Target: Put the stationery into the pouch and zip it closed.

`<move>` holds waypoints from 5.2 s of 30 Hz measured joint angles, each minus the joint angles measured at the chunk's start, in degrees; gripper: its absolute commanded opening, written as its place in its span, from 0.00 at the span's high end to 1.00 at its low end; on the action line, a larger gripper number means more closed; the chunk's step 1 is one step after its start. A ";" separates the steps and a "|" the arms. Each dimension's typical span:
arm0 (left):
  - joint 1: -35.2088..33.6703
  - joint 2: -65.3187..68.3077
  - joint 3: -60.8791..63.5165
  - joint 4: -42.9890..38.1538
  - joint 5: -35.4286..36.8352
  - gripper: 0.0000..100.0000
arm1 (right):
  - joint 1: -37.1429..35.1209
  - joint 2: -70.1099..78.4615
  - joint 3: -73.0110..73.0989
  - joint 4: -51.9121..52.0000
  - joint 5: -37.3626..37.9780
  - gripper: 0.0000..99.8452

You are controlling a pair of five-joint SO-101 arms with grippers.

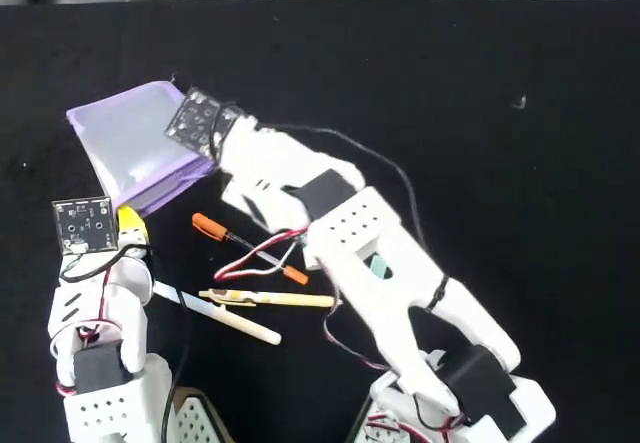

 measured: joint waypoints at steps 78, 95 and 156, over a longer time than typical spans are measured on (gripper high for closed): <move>16.00 0.62 7.30 -22.51 -0.09 0.97 | 11.34 -21.01 1.67 9.23 0.09 0.99; 16.09 0.62 7.30 -20.84 -0.09 0.80 | 10.81 -21.01 1.67 9.32 0.09 0.99; 16.44 52.22 -16.35 -40.53 8.88 0.97 | 8.09 -23.91 1.67 12.48 0.09 0.65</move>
